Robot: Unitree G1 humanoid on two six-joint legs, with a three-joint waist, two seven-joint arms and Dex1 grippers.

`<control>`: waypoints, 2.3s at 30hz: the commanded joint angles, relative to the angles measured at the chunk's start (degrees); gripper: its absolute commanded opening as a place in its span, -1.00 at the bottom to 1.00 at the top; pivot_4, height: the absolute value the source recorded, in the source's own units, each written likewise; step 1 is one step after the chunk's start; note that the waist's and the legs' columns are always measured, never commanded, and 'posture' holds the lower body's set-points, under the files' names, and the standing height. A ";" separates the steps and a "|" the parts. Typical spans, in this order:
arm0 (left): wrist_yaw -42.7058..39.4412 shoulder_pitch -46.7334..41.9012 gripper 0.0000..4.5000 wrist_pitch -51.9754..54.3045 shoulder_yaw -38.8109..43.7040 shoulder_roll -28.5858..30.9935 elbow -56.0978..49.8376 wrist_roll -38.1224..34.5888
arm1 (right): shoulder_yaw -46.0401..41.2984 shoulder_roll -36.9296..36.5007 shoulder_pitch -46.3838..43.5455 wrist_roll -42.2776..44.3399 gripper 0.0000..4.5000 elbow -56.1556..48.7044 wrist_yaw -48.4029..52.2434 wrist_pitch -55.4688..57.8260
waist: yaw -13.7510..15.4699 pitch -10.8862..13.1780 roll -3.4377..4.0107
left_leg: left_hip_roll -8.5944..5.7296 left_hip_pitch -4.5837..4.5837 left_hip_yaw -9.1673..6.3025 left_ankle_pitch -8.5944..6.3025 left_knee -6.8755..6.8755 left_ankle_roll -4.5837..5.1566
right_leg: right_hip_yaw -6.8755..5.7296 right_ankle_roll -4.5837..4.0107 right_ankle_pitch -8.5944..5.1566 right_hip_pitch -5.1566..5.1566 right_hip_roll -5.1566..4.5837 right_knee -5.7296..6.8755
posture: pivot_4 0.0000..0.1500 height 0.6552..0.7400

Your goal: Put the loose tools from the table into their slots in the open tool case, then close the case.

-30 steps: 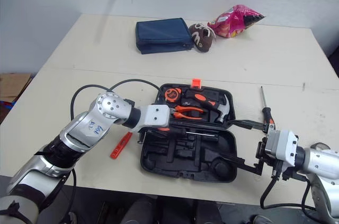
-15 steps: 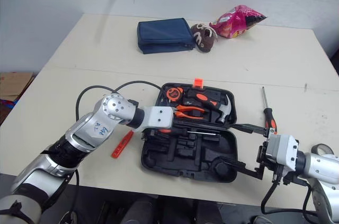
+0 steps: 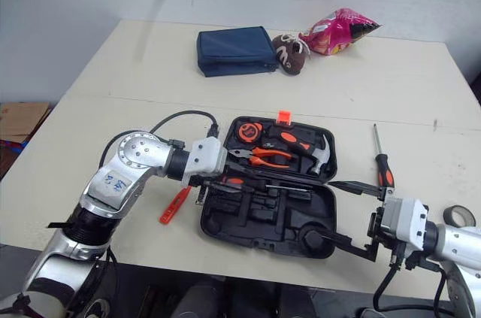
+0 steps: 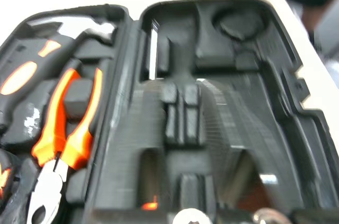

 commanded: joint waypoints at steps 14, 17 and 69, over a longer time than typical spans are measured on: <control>3.54 0.95 -0.98 -10.05 -6.26 -5.26 10.99 7.24 | -2.42 1.47 2.52 0.12 1.00 0.40 -0.86 -3.02 | -0.10 0.00 0.01 | -0.06 0.06 0.07 0.01 0.01 0.03 | 0.04 0.02 0.01 0.00 0.10 0.00 | 1.00 1.00; 2.01 1.72 -0.98 -10.74 -5.79 -5.11 9.78 6.01 | -2.61 1.42 2.99 0.13 1.00 0.30 -0.99 -3.16 | -0.22 0.00 0.01 | -0.06 0.06 0.08 0.02 0.01 0.04 | 0.05 0.02 0.01 -0.01 0.09 0.00 | 1.00 1.00; 0.14 1.29 0.98 -23.33 29.01 19.11 36.09 -2.83 | -38.75 11.14 23.23 2.12 1.00 25.36 -6.85 -13.13 | -0.62 -0.05 0.50 | -0.16 1.02 -0.42 0.04 -0.89 0.06 | -0.05 0.13 0.05 1.17 -0.10 -0.91 | 1.00 1.00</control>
